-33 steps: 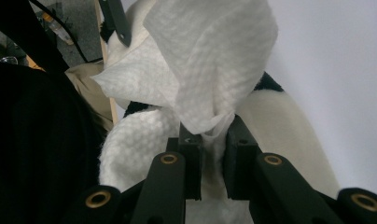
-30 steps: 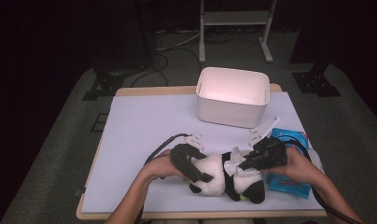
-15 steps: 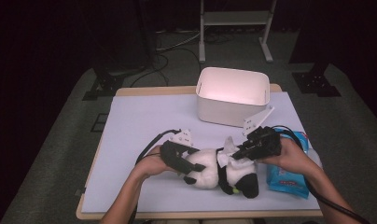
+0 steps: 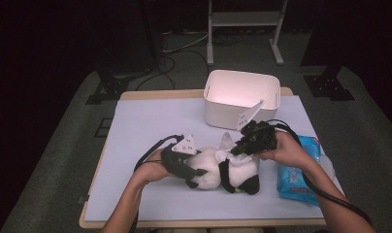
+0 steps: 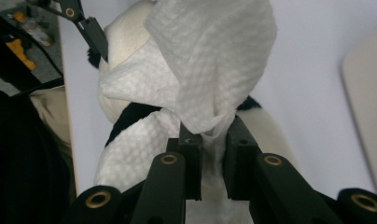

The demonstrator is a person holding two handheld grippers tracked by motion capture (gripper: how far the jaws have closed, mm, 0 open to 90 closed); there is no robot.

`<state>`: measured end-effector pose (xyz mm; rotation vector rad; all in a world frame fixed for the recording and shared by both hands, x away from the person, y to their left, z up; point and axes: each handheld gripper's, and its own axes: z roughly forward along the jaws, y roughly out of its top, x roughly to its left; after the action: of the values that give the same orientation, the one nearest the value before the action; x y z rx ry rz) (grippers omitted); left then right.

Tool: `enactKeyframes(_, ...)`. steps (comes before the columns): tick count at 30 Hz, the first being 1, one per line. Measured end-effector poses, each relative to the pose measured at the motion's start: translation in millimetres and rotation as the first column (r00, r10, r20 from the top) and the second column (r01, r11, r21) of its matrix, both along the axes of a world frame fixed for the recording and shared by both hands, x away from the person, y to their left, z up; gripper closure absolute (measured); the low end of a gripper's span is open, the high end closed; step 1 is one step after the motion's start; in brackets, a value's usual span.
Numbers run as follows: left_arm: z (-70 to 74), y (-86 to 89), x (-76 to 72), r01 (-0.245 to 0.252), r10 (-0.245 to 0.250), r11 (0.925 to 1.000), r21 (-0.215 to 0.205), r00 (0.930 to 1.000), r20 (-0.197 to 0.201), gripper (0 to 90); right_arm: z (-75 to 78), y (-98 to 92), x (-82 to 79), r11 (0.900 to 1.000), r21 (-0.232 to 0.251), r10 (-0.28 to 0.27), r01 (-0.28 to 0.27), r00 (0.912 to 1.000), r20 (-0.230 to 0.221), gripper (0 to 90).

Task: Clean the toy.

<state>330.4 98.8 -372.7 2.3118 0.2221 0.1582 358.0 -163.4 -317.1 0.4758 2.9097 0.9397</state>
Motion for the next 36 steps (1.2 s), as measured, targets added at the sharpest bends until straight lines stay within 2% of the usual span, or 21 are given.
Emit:
enactKeyframes(1,-1.3,0.2,-0.8,0.003,-0.003,0.9999,-0.010,0.9999,-0.010,31.8,-4.1,-4.4,-1.4,1.000,0.017,0.007,-0.007,0.9997,-0.024,78.9)
enactKeyframes(2,-1.9,0.4,-1.4,0.005,-0.005,0.9998,-0.019,0.9999,-0.010,31.8,-4.1,-4.4,-1.4,1.000,0.017,0.007,-0.007,0.9997,-0.024,78.9)
enactKeyframes(3,-2.3,-0.9,-2.6,0.012,-0.013,0.9996,-0.025,0.9998,-0.017,26.9,-8.6,-8.1,-5.3,1.000,0.011,0.008,-0.008,0.9998,-0.020,78.9)
enactKeyframes(8,-1.0,-4.5,-6.8,0.024,-0.025,0.9985,-0.050,0.9995,-0.020,18.0,-17.0,-17.2,-15.7,1.000,0.021,0.011,-0.011,0.9998,-0.019,79.0)
enactKeyframes(9,0.6,-2.8,-6.9,0.020,-0.022,0.9976,-0.066,0.9992,-0.032,17.9,-18.4,-18.8,-18.2,1.000,0.027,0.008,-0.008,0.9998,-0.016,79.0)
enactKeyframes(12,2.3,1.1,-6.5,0.003,-0.006,0.9972,-0.075,0.9989,-0.045,16.7,-22.1,-23.6,-23.8,0.999,0.044,0.005,-0.005,0.9999,-0.009,79.0)
enactKeyframes(14,2.4,2.4,-6.3,-0.008,0.004,0.9974,-0.072,0.9990,-0.045,16.1,-23.1,-25.1,-25.1,0.999,0.050,0.002,-0.001,1.0000,-0.008,79.0)
enactKeyframes(15,2.0,3.6,-5.7,-0.028,0.025,0.9978,-0.059,0.9985,-0.048,11.7,-24.3,-26.2,-25.9,0.998,0.057,0.004,-0.004,1.0000,-0.008,79.0)
enactKeyframes(16,0.7,5.1,-4.3,-0.038,0.035,0.9980,-0.051,0.9976,-0.061,10.0,-25.1,-27.3,-26.7,0.998,0.057,0.003,-0.003,1.0000,-0.009,79.0)
enactKeyframes(17,-3.2,8.6,-2.7,-0.039,0.034,0.9973,-0.063,0.9961,-0.081,9.9,-26.2,-29.7,-27.6,0.998,0.063,0.010,-0.010,0.9999,-0.006,79.0)
enactKeyframes(20,-7.0,10.8,-1.3,-0.042,0.035,0.9965,-0.072,0.9943,-0.100,8.5,-26.6,-29.8,-29.3,0.998,0.069,0.004,-0.004,0.9999,-0.011,79.0)
enactKeyframes(22,-10.4,12.4,1.0,-0.043,0.034,0.9965,-0.071,0.9924,-0.118,3.8,-26.1,-29.1,-31.6,0.999,0.051,0.017,-0.017,0.9998,-0.005,79.0)
enactKeyframes(23,-15.1,12.1,3.0,-0.042,0.032,0.9972,-0.062,0.9889,-0.145,2.6,-25.8,-28.8,-32.8,0.999,0.046,0.020,-0.020,0.9998,-0.001,79.0)
enactKeyframes(25,-17.6,11.5,3.2,-0.036,0.026,0.9973,-0.065,0.9873,-0.157,3.1,-25.4,-29.3,-33.7,0.999,0.037,0.023,-0.023,0.9997,-0.001,79.0)
enactKeyframes(26,-19.4,11.2,3.4,-0.026,0.014,0.9973,-0.069,0.9859,-0.167,6.4,-25.5,-29.3,-33.8,0.999,0.037,0.022,-0.022,0.9998,-0.003,79.0)
enactKeyframes(28,-21.1,9.7,1.5,-0.021,0.008,0.9966,-0.079,0.9860,-0.167,12.5,-24.6,-28.2,-33.7,0.999,0.031,0.017,-0.017,0.9999,0.000,79.0)
enactKeyframes(31,-17.8,7.9,-1.5,-0.018,0.008,0.9978,-0.064,0.9886,-0.150,15.8,-21.4,-25.0,-34.1,0.999,0.027,0.017,-0.018,0.9996,0.021,79.4)
enactKeyframes(32,-16.8,5.7,-3.3,-0.019,0.008,0.9971,-0.073,0.9883,-0.152,15.8,-17.6,-18.4,-36.2,0.999,0.029,0.016,-0.018,0.9986,0.051,79.7)
enactKeyframes(35,-16.6,1.3,-5.1,-0.016,0.006,0.9975,-0.069,0.9893,-0.146,15.6,-15.8,1.4,-39.7,0.998,0.018,0.057,-0.058,0.9961,0.067,79.7)
enactKeyframes(36,-16.4,-0.5,-5.8,-0.017,0.008,0.9980,-0.061,0.9901,-0.140,15.6,-15.8,1.4,-39.7,0.998,0.018,0.057,-0.058,0.9961,0.067,79.7)
